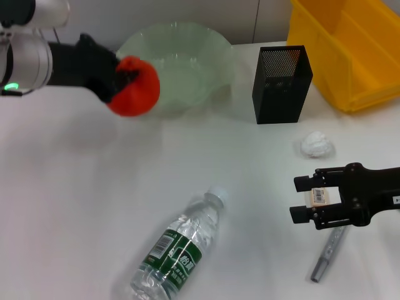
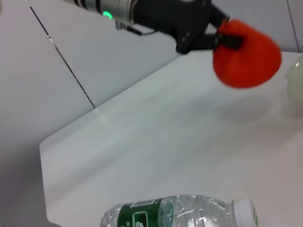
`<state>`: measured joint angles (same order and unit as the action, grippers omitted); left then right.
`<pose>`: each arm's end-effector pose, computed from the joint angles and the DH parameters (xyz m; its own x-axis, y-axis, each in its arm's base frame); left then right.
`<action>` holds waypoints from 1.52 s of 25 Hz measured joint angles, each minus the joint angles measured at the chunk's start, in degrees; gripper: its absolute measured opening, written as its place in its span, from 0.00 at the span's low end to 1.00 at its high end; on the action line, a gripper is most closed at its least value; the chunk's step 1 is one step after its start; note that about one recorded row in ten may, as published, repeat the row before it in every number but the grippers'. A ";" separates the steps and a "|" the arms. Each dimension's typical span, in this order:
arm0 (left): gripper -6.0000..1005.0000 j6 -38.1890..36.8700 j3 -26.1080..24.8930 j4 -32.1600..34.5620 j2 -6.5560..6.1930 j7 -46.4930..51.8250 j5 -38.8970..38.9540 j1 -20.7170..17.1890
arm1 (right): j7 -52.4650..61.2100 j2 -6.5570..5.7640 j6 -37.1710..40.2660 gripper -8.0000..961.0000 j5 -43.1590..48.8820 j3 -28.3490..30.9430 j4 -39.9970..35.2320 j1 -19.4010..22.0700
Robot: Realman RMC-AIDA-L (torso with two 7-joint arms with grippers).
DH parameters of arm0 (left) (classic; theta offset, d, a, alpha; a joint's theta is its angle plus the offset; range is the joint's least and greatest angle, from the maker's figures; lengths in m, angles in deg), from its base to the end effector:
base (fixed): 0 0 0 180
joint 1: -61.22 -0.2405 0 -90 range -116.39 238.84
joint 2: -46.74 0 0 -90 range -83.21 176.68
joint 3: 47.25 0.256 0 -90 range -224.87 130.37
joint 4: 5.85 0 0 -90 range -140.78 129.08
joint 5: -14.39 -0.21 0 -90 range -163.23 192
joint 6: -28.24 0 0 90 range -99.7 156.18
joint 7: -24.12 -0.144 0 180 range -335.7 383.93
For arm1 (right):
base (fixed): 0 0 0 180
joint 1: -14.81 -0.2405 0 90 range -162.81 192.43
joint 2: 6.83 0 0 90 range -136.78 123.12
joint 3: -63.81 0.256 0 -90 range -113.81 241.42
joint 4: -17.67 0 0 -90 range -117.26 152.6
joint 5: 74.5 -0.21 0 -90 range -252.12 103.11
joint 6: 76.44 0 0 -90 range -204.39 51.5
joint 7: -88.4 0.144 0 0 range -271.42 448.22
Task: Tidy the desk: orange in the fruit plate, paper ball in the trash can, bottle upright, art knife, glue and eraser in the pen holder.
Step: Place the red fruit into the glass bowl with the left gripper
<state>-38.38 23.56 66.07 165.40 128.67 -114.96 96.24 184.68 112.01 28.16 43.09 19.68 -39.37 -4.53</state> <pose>-0.1495 0.4086 0.0208 0.9979 0.0595 0.0269 0.0648 -0.8539 -0.5164 0.2766 0.2727 0.0395 0.7695 -0.5128 -0.3807 -0.5516 -0.8341 0.0086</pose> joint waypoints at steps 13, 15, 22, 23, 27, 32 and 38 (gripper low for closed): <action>0.07 19.88 6.35 -11.29 0.34 -1.00 7.07 4.41 | -0.75 0.08 0.07 0.79 0.04 -0.01 1.43 0.26; 0.07 23.20 6.50 -16.09 0.42 -3.28 9.98 5.90 | -0.80 0.08 -0.05 0.79 0.05 -0.07 1.50 0.27; 0.09 26.48 6.53 -20.66 0.40 -6.53 14.13 7.28 | -8.44 0.28 0.14 0.79 -1.17 0.03 2.13 1.19; 0.11 26.33 6.52 -21.47 0.30 -6.62 14.09 7.76 | -10.99 0.39 0.06 0.79 -2.31 0.13 2.39 1.62; 0.17 26.04 6.13 -23.70 0.21 -6.41 13.85 8.90 | -21.52 0.36 -0.65 0.79 -8.22 0.13 6.11 2.20; 0.25 27.20 6.07 -26.44 0.35 -4.24 13.74 10.95 | -24.63 0.16 -3.68 0.79 -9.04 -0.45 9.10 1.20; 0.34 30.68 6.53 -29.24 0.49 -4.38 14.01 12.83 | -24.90 0.08 -3.64 0.79 -9.04 -0.32 9.33 1.48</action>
<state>-7.70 30.09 36.83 165.90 124.28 -100.95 109.07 159.77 112.08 24.52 34.05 19.36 -30.04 -3.06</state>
